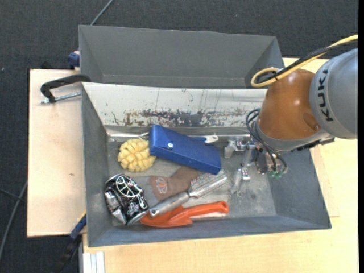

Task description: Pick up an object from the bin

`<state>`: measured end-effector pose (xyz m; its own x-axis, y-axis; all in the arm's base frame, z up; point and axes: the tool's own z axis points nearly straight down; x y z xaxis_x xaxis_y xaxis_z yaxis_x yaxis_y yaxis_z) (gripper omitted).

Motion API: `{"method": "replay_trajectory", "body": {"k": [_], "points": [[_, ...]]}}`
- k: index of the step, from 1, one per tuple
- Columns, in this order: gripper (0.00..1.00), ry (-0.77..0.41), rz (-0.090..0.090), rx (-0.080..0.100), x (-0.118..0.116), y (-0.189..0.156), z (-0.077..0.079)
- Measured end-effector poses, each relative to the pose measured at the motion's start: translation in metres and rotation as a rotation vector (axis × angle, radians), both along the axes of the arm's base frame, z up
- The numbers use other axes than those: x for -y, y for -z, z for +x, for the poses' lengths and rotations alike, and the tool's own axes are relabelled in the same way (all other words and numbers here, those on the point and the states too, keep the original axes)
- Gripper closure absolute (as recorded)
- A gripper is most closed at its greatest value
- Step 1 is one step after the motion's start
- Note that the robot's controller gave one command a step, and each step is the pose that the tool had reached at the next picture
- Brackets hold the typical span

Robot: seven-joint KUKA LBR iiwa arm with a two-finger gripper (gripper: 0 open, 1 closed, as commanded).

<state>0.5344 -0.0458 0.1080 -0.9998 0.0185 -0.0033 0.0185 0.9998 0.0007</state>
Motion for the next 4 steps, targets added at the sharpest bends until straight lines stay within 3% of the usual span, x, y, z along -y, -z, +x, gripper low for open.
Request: {"method": "replay_trajectory", "body": {"k": [1, 2, 3, 4], "points": [[0.0, -0.091, 0.0, 0.003, -0.02, 0.011, 0.009], [0.0, -0.337, -0.001, 0.003, -0.029, 0.02, 0.002], [0.0, -0.276, -0.002, 0.005, -0.06, 0.025, 0.011], [0.0, -0.49, -0.002, 0.009, -0.09, 0.033, 0.014]]}}
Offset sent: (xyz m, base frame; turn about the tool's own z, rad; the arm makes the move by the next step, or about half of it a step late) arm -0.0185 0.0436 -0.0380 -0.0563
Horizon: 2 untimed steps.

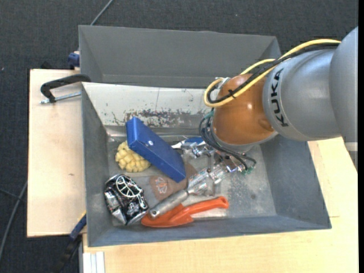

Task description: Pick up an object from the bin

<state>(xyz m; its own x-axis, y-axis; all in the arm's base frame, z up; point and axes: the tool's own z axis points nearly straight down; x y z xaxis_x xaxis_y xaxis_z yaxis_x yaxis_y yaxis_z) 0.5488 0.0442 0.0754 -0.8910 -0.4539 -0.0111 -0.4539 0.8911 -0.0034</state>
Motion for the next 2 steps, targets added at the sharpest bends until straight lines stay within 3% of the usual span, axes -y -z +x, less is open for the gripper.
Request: {"method": "replay_trajectory", "body": {"k": [1, 2], "points": [[0.0, -0.233, -0.002, 0.003, -0.001, 0.003, 0.013], [1.0, -0.461, -0.004, 0.008, 0.017, 0.004, 0.025]]}}
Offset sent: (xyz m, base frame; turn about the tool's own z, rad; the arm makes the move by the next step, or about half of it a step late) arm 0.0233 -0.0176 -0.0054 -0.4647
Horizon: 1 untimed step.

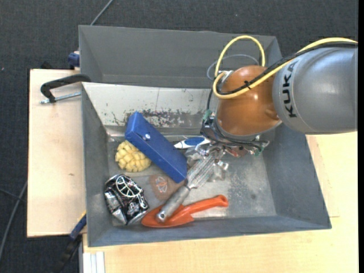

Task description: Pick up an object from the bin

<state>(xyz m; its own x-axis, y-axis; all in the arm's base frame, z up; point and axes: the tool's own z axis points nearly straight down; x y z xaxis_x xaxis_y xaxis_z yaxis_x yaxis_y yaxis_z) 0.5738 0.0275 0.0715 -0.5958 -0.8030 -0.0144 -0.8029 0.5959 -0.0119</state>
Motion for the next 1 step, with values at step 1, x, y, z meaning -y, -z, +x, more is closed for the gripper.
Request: {"method": "replay_trajectory", "body": {"k": [1], "points": [[1.0, 0.001, 0.0, 0.0, 0.0, 0.0, 0.0]]}}
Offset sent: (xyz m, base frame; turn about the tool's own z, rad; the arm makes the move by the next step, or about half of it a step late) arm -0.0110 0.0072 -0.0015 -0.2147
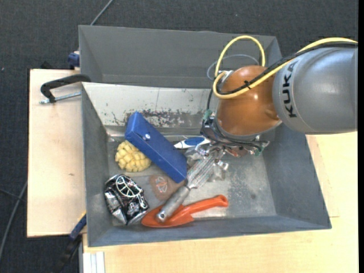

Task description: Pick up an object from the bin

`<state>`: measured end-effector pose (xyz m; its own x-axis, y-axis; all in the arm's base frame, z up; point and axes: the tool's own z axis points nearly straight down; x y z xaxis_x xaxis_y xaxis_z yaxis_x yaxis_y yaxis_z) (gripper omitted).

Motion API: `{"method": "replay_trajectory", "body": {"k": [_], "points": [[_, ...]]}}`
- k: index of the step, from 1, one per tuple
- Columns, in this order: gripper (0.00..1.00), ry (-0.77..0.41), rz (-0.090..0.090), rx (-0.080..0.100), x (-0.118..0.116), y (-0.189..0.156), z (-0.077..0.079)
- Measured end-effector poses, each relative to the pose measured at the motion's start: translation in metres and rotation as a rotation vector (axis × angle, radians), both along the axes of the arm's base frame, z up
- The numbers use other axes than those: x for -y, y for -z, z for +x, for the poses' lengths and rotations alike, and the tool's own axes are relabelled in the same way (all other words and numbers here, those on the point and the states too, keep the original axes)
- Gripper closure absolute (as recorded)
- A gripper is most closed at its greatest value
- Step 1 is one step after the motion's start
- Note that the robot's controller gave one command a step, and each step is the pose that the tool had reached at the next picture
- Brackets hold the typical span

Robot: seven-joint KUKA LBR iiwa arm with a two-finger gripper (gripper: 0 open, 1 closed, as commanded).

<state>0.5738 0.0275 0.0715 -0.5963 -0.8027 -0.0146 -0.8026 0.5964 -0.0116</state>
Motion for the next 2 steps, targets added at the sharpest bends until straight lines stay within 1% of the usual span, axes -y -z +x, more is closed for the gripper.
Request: {"method": "replay_trajectory", "body": {"k": [1, 2], "points": [[1.0, -0.159, -0.004, 0.009, -0.0056, -0.0009, -0.0056], [1.0, -0.365, -0.006, 0.013, -0.0093, -0.0065, 0.0033]]}}
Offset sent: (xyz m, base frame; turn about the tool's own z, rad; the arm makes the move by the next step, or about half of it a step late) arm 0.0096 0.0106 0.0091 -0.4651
